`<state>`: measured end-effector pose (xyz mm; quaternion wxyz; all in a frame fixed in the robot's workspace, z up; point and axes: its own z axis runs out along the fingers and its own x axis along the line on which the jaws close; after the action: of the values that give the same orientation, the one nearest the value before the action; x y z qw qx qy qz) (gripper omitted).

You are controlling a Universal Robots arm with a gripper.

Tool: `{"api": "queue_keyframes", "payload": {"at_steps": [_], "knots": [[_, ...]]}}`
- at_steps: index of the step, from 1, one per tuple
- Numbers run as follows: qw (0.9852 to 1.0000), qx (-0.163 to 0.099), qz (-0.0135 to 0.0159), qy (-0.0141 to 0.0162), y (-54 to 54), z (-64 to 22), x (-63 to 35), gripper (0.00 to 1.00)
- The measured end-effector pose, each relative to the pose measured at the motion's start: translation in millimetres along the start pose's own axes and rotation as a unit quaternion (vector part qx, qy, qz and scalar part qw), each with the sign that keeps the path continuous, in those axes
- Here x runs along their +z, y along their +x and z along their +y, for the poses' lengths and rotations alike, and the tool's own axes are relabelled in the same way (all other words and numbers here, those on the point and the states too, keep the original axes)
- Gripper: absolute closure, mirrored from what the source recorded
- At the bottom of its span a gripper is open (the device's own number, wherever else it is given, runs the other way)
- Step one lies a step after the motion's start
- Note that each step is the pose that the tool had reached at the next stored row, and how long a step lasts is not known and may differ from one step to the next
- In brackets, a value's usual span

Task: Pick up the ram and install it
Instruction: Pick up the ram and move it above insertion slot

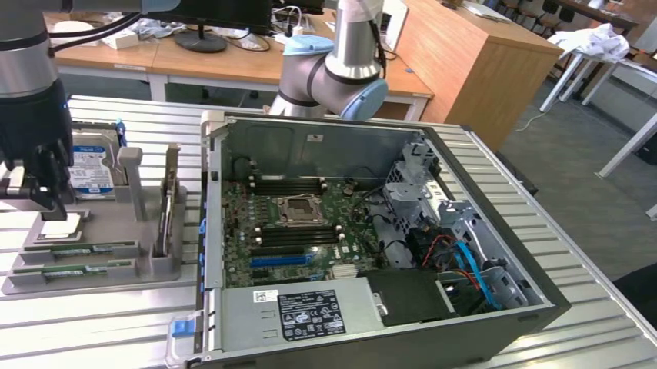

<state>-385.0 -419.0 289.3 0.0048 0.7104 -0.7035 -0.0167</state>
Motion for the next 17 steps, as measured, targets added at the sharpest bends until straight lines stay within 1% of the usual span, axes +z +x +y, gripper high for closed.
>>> {"api": "queue_keyframes", "payload": {"at_steps": [7, 13, 15, 17], "knots": [[1.0000, -0.001, 0.0000, 0.0000, 0.1, -0.2, 6.2, 0.65], [1.0000, -0.001, 0.0000, 0.0000, 0.1, -0.2, 6.5, 0.65], [1.0000, -0.001, 0.0000, 0.0007, 0.1, 0.0, 6.6, 0.65], [1.0000, -0.001, -0.0001, 0.0021, 0.1, 0.4, 6.6, 0.65]]}}
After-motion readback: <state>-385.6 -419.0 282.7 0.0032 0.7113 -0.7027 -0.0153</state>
